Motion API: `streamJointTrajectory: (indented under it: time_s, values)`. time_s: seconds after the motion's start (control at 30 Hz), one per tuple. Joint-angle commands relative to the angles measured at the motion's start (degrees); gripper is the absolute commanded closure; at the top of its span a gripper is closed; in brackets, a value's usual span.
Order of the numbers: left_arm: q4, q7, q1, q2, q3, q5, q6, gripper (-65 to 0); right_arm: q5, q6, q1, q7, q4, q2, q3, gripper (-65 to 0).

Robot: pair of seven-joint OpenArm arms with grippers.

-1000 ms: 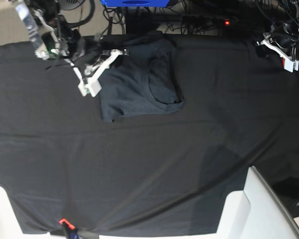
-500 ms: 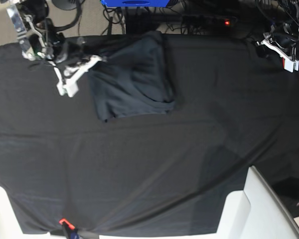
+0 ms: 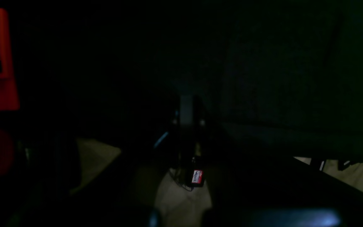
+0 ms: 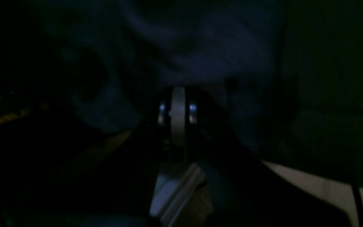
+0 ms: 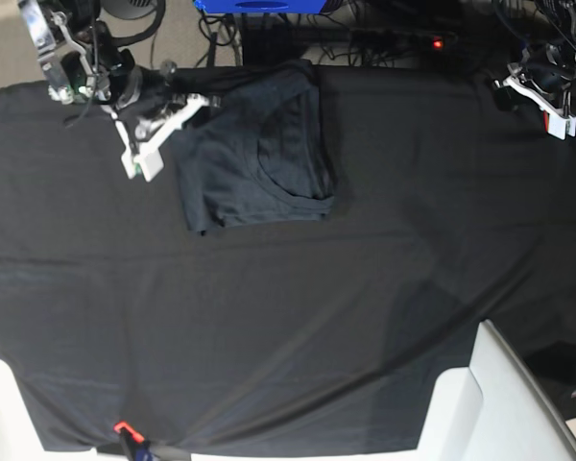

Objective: Fold the T-shirt properly
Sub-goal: 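Press and tuck the shirt's side edge with the right gripper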

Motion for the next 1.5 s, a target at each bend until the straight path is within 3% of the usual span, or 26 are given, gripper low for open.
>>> streamJointTrajectory:
  time_s: [0.0,0.07,0.2,0.53,1.0,1.33,1.47]
  values:
    - [0.52,-0.95,0.19,-1.03,-0.41,-0.7,-0.49,0.0,0.4,-1.52,0.49,-0.86,2.9,0.39,0.35,-1.1]
    - [0.52,-0.95,0.19,-1.03,-0.41,-0.7,-0.49,0.0,0.31,-5.21,1.37,-2.88,5.53,0.12,0.08,-1.2]
    - [0.52,-0.95,0.19,-1.03,-0.41,-0.7,-0.49,0.0,0.4,-5.03,7.96,-6.31,4.3,-1.02,-0.09,-1.4]
    - [0.52,-0.95,0.46,-0.85,-0.32,-0.7,-0.49,0.0,0.4,5.52,24.23,-6.57,-17.94,-4.89,0.17,-1.4]
    - [0.52,-0.95,0.63,-0.77,-0.32,-0.7,-0.49,0.0,0.13,5.87,27.74,1.34,-30.07,-4.36,0.0,-1.4]
    - [0.52,-0.95,0.72,-0.77,-0.32,-0.7,-0.49,0.0,0.04,5.87,27.66,3.1,-29.37,-4.27,-0.09,-1.2]
    - [1.14,-0.95,0.81,-1.03,3.99,-0.61,-0.49,0.0,0.04,5.87,24.67,3.19,-19.96,-3.83,0.26,-1.1]
